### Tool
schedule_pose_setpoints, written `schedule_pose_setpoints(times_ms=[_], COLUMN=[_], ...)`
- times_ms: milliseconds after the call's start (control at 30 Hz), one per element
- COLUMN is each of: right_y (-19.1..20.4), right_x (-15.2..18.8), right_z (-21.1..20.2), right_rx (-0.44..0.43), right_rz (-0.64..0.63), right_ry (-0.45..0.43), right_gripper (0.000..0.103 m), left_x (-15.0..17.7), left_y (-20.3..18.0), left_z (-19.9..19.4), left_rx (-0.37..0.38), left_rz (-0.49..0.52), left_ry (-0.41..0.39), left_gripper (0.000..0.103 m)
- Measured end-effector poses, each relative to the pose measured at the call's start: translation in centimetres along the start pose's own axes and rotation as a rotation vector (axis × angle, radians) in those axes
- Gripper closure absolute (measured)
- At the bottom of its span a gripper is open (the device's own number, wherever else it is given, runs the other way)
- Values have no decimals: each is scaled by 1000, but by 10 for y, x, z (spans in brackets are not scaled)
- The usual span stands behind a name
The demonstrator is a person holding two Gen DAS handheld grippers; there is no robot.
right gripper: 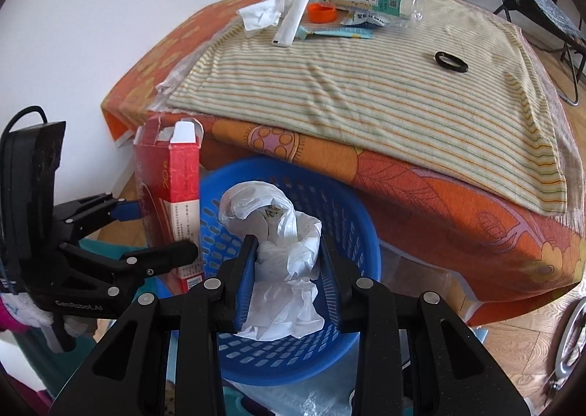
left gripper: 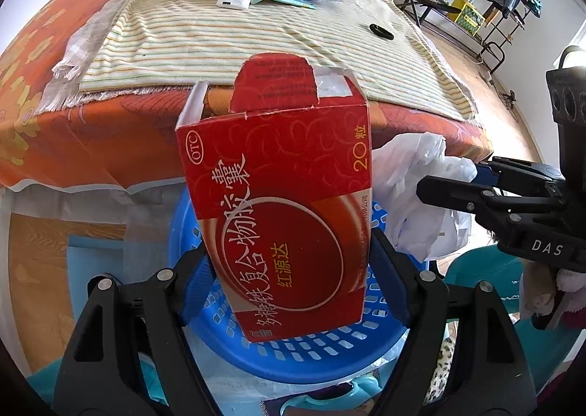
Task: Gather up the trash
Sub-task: 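Open both grippers to drop the red box and tissue into the basket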
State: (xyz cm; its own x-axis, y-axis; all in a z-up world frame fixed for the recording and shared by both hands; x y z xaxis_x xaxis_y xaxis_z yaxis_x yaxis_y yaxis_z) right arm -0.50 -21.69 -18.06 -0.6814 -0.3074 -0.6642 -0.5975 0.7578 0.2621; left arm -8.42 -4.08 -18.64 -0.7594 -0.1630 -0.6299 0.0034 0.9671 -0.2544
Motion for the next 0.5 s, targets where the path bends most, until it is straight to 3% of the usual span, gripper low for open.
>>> schedule_pose_setpoints(times_ms=[133,233,500], right_y=[1,0,-4], right_x=[1,0,-1], right_z=[5,7,8], right_rx=[6,9,12], right_rz=[-5,8,36], right_ry=[13,32,36], right_gripper=[68,56,55], left_x=[0,-2,1], left_y=[0,-1,-3], left_z=[2,4,7], left_rx=[-1,-9,-10], left_rz=[8,30,64], left_ry=[6,4,20], left_gripper=[23,23,23])
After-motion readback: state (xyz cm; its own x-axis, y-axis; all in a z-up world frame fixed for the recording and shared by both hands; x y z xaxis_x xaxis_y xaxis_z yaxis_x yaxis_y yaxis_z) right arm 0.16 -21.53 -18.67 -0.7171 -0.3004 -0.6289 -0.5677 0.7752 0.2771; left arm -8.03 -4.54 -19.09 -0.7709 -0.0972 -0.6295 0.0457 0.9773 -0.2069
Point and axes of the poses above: each gripper's, at about its wrist camera, not at the fingertips, and z roughly the way its jaws point, y to its left, x to its underside, the point moved 2 cm from there along z, roughly the way its jaws point, and after that the axes turned 15 degrees about -y, right-handed, at the moved point
